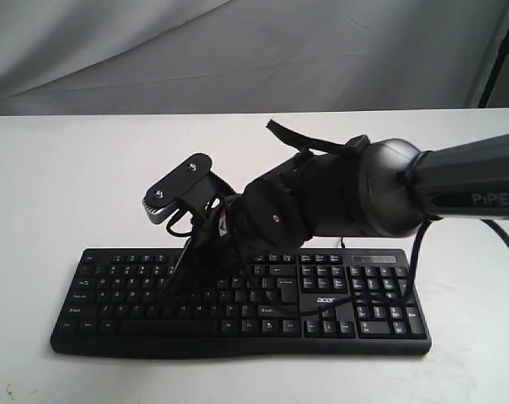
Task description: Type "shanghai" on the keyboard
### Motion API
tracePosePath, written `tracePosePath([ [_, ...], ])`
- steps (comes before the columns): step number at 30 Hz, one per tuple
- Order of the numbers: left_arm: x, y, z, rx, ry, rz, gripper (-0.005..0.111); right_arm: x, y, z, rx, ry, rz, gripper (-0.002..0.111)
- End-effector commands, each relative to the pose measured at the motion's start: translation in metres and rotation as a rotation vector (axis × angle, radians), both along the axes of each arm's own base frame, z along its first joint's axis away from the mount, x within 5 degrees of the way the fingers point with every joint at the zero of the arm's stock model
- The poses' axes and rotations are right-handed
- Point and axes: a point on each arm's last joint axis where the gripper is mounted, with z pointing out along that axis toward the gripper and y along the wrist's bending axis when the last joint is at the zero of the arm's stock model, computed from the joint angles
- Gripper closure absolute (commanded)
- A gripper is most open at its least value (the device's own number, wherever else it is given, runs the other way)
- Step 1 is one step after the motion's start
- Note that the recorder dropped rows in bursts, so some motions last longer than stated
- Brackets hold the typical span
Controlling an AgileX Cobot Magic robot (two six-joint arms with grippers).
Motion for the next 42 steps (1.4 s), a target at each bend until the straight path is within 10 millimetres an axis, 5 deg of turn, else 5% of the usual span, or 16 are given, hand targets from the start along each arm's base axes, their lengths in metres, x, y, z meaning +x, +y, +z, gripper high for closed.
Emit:
tracePosePath([
  [1, 0.000, 0.000, -0.001, 0.001, -0.005, -0.003, 0.107, 0.003, -0.003, -0.010, -0.008, 0.007, -0.013, 0.108],
  [10, 0.000, 0.000, -0.001, 0.001, -0.005, -0.003, 0.107, 0.008, -0.005, -0.024, -0.033, 0.021, -0.019, 0.108],
  [42, 0.000, 0.000, -0.001, 0.001, -0.005, -0.003, 0.107, 0.006, -0.004, -0.028, -0.042, 0.027, -0.011, 0.108],
])
